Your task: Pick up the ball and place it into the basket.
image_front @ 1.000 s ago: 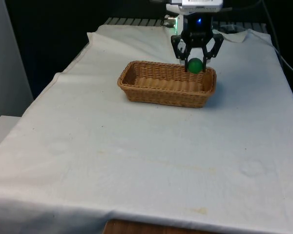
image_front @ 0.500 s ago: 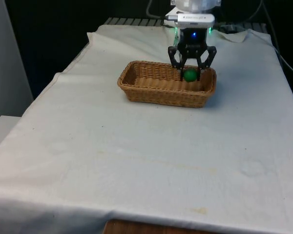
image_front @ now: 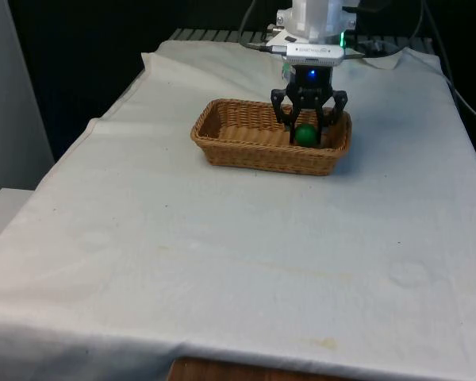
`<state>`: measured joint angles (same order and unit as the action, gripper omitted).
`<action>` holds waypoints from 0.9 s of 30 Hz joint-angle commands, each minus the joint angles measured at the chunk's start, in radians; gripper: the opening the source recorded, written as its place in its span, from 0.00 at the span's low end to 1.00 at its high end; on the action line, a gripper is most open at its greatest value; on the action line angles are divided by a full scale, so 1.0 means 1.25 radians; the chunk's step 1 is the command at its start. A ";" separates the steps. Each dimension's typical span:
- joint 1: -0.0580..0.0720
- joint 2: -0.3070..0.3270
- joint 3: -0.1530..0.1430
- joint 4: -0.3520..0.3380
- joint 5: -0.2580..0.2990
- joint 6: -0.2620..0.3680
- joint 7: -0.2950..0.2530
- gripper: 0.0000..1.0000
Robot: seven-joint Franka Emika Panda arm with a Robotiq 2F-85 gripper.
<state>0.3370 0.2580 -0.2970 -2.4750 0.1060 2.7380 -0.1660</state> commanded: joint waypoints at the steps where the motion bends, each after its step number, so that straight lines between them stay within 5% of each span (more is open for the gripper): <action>1: -0.002 -0.003 0.002 -0.002 0.004 0.001 -0.003 0.01; 5: -0.001 -0.002 0.001 -0.001 0.002 0.001 -0.002 0.07; 8: -0.001 -0.001 0.000 -0.001 0.002 0.000 -0.002 0.31; 10: 0.000 0.000 -0.001 0.000 0.000 -0.001 -0.001 0.57; 11: -0.001 -0.001 0.000 -0.001 0.001 0.000 -0.001 0.57; 16: 0.000 0.000 0.000 -0.001 0.000 0.000 -0.001 1.00; 27: 0.002 -0.035 -0.018 0.001 -0.012 -0.030 0.014 1.00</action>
<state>0.3370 0.2310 -0.3090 -2.4720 0.1060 2.7180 -0.1620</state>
